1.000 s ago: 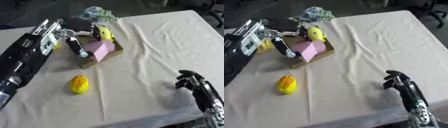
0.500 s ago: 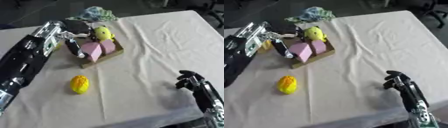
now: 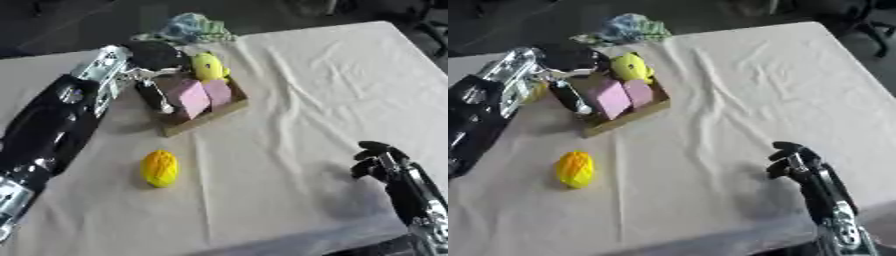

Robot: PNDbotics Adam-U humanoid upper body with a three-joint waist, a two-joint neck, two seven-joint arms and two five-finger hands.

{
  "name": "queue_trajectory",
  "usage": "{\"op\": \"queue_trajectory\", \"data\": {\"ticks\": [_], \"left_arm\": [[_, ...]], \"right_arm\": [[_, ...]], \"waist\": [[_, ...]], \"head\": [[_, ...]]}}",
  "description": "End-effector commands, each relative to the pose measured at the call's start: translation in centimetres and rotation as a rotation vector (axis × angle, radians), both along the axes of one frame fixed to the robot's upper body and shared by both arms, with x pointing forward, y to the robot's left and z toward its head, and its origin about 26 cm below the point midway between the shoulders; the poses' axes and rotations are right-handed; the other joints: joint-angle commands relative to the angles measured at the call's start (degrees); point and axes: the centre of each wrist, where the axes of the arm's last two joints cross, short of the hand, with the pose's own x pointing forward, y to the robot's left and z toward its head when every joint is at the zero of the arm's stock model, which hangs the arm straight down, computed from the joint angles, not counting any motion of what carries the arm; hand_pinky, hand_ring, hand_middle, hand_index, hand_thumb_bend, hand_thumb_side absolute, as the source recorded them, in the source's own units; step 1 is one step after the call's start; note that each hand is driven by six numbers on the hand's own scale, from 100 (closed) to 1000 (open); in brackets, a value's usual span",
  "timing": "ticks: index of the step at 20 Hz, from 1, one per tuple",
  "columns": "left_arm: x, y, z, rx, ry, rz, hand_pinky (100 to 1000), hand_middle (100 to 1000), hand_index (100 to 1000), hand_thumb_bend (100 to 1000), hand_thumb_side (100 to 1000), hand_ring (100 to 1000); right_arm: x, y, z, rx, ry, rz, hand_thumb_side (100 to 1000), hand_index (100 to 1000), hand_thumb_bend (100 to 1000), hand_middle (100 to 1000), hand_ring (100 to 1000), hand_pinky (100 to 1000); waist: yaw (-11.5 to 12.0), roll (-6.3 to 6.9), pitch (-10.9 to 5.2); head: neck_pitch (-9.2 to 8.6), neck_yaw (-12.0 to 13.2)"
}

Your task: Pick up objects on the table and place them in the box.

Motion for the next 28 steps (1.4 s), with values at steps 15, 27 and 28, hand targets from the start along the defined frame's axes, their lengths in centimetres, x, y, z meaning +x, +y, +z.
{"op": "queue_trajectory", "data": {"ticks": [15, 27, 28], "left_arm": [[0.4, 3.3, 3.1, 0.120, -0.206, 0.006, 887, 881, 938, 589, 485, 841], [-6.6, 5.0, 10.0, 0.166, 0.016, -0.447, 849, 780, 860, 405, 355, 798], [-7.1, 4.7, 9.8, 0.207, 0.064, -0.462, 848, 783, 861, 425, 363, 802]], "right_arm": [[0.1, -0.2, 0.5, -0.002, -0.020, -0.001, 746, 744, 100, 553, 528, 516], [0.2, -0.9, 0.7, -0.025, -0.024, -0.017, 743, 744, 100, 552, 527, 516], [0.2, -0.9, 0.7, -0.027, -0.024, -0.018, 742, 744, 100, 552, 527, 516]], "waist": [[0.61, -0.94, -0.56], [1.05, 0.18, -0.53], [1.02, 0.28, -0.53]], "head": [[-0.20, -0.75], [-0.20, -1.55], [-0.20, -1.53]]}}
